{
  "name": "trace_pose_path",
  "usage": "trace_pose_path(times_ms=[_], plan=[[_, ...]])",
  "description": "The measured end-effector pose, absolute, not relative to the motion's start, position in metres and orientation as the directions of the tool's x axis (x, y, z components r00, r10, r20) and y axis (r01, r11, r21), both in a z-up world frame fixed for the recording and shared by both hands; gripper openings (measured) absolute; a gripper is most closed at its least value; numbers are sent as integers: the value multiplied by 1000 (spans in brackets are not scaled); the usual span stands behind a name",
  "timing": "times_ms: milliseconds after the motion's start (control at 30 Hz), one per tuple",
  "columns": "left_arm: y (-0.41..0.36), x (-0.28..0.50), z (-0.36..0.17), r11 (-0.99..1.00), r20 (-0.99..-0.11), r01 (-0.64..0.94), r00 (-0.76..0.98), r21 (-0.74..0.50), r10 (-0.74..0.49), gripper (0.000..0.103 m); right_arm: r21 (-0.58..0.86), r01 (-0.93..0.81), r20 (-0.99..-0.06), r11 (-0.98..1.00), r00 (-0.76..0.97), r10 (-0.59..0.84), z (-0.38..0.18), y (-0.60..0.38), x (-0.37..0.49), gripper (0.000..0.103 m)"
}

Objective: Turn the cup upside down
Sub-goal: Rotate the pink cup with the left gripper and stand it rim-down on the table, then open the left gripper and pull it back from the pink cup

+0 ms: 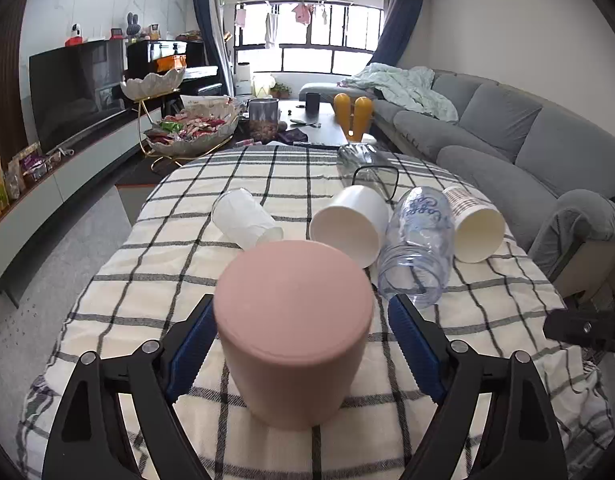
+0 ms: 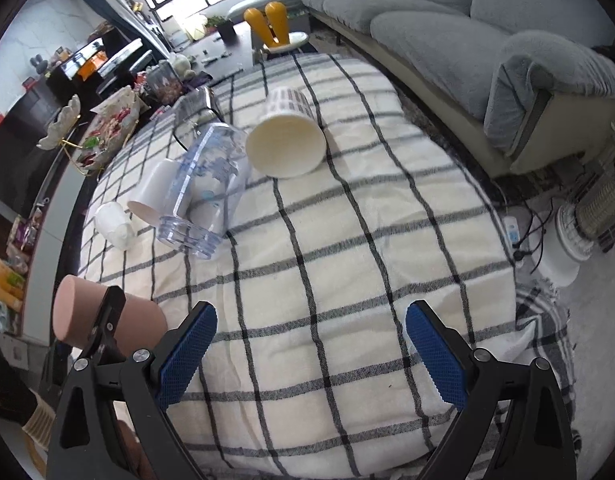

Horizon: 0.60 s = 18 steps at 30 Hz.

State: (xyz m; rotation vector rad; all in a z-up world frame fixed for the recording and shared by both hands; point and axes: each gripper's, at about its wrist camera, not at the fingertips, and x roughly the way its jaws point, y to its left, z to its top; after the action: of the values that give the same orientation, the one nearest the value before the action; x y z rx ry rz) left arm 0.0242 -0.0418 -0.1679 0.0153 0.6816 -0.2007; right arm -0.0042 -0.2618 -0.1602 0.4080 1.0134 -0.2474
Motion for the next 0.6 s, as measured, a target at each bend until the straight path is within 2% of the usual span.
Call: trace_pose_path(times_ms=[233, 600], plan=[[-32, 8, -141, 977, -620, 204, 758, -68, -201, 90, 158, 325, -789, 932, 609, -79, -127, -244, -13, 96], [-16, -6, -100, 983, -675, 171, 717, -73, -175, 94, 97, 300, -651, 949, 741, -168, -74, -222, -35, 96]])
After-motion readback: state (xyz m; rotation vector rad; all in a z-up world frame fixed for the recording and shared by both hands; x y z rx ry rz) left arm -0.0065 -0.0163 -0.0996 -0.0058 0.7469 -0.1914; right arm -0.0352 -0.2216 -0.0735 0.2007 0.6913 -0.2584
